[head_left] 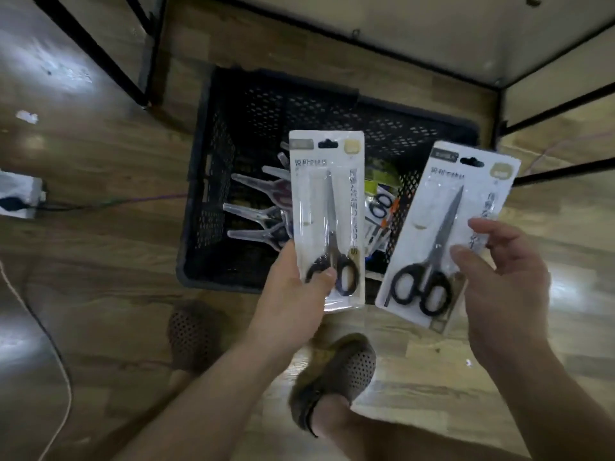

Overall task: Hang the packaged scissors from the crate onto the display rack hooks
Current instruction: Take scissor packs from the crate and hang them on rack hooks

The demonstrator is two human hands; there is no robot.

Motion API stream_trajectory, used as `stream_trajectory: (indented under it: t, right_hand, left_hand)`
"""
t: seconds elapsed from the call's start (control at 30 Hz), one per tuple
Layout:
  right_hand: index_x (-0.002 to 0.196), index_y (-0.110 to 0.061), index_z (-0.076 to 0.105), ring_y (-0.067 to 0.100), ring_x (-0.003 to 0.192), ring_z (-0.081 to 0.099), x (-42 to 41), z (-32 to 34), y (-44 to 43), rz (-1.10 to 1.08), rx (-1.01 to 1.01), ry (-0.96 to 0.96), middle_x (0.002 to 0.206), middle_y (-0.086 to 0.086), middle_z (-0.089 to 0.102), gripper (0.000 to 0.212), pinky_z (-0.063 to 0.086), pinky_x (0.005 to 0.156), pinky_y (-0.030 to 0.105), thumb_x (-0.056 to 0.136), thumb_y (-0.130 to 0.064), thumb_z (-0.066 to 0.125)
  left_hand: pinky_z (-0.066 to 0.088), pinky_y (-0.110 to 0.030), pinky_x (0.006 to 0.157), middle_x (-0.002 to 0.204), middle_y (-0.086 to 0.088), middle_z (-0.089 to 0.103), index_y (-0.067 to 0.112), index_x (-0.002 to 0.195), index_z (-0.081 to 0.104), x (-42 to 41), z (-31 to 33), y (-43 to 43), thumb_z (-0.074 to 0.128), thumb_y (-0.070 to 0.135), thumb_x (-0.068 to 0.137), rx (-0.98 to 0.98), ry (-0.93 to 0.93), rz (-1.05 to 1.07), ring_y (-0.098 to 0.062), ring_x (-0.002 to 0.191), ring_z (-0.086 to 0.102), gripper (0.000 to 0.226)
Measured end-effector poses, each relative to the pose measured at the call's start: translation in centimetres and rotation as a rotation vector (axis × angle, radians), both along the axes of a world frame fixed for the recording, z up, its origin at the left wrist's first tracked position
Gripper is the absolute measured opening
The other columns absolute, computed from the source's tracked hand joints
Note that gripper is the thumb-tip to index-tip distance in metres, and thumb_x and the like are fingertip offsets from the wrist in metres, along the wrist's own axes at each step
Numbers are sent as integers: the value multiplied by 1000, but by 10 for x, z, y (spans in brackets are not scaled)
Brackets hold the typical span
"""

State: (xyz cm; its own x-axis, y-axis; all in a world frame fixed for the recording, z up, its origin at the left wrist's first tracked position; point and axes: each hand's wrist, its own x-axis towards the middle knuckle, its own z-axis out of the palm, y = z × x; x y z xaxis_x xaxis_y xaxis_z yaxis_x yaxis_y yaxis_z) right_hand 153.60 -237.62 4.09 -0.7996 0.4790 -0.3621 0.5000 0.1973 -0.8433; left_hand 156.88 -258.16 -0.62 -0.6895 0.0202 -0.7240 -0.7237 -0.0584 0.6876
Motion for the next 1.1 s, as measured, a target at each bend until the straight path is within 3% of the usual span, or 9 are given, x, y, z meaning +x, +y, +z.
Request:
stream_trajectory:
  t: [0.2,0.3,0.43,0.57,0.77,0.83,0.9,1.0,1.1]
  right_hand:
    - [104,-27,67,-2,82,71,11,43,-4,76,72,-61,106,-9,74,38,57,70,14,94,9,61]
    - [103,-29,69,4,86,72,8,67,-8,98,122,-74,111,-6,75,39,61,77,26,94,9,62]
    - [101,-29,69,17,97,73,0,108,-11,76,169,-34,111,-6,75,40,61,87,43,94,9,61]
    - [112,-18,65,3,84,73,-3,160,-18,4,182,75,94,-16,77,37,61,71,21,95,13,57]
    - [95,-30,65,5,72,68,-5,296,-25,-120,165,121,85,-18,74,45,57,63,21,94,15,56]
    - [94,-34,67,23,67,58,-11,360,-29,-122,154,129,74,-15,71,45,50,61,33,94,10,58]
    - [95,-37,68,24,67,51,-10,421,-31,-112,108,161,68,0,62,42,43,62,40,94,5,61]
    - [95,-37,70,28,66,56,-4,491,-23,-162,33,221,78,11,67,38,47,61,41,94,2,64]
    - [93,-25,73,25,62,56,-7,538,-4,-238,-32,324,68,11,68,33,47,53,25,90,8,67]
  left_hand:
    - [50,-26,90,103,16,71,34,120,62,15,14,-4,60,7,100,84,-3,47,1,93,63,34]
    - [50,-15,88,107,19,71,36,119,61,9,26,0,59,7,101,127,7,49,6,98,64,34]
    - [49,-31,101,115,13,70,32,126,60,4,45,21,60,8,100,199,20,53,-4,105,63,36]
    - [52,-11,83,120,14,69,33,129,57,2,86,35,59,8,101,266,51,24,-5,112,64,38]
    - [48,-8,75,109,8,69,24,126,58,-14,259,0,58,2,99,186,29,-79,-11,100,64,35]
    - [52,-21,90,114,10,70,30,125,59,-40,329,-21,61,5,98,116,88,-138,-11,107,66,38]
    - [52,-29,99,121,13,69,37,125,58,-66,404,-40,63,7,99,80,171,-223,-6,113,65,39]
    - [55,-20,75,115,12,71,35,121,58,-101,499,-42,59,3,101,85,232,-285,1,98,68,38]
    - [50,-18,71,97,9,76,15,123,61,-120,569,-24,60,-9,96,72,321,-281,-6,84,69,36]
